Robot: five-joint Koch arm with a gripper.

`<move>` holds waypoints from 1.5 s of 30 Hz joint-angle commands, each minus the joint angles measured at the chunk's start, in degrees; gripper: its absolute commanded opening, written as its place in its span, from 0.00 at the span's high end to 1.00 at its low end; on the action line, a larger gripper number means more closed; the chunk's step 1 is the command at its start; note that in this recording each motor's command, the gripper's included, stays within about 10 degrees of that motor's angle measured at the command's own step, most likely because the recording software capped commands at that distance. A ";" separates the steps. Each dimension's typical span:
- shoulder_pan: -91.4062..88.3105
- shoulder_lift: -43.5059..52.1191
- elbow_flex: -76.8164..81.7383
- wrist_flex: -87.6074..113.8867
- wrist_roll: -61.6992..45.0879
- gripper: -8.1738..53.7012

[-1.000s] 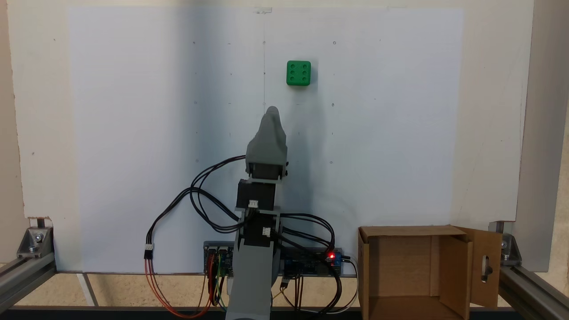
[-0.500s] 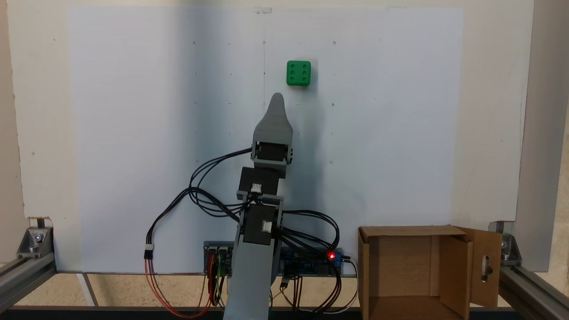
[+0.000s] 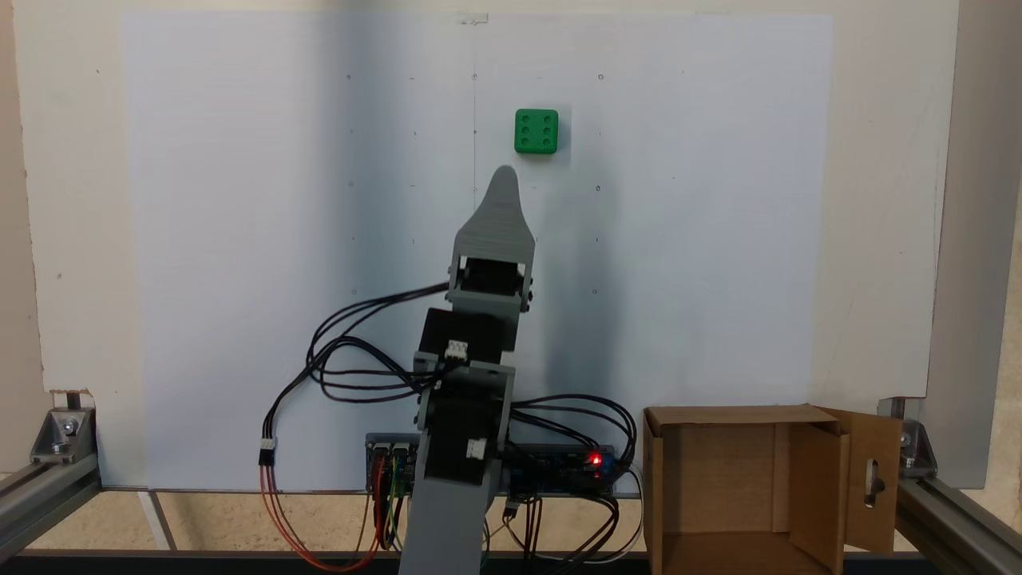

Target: Grasp a green dice and put it in the bin.

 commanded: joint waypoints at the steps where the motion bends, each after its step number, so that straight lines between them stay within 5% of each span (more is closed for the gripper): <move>1: 0.09 -4.13 -6.68 8.86 -0.44 0.17; 19: 3.52 -38.23 -40.69 31.29 -3.25 0.17; 45: 4.22 -51.33 -52.82 33.84 -11.95 0.16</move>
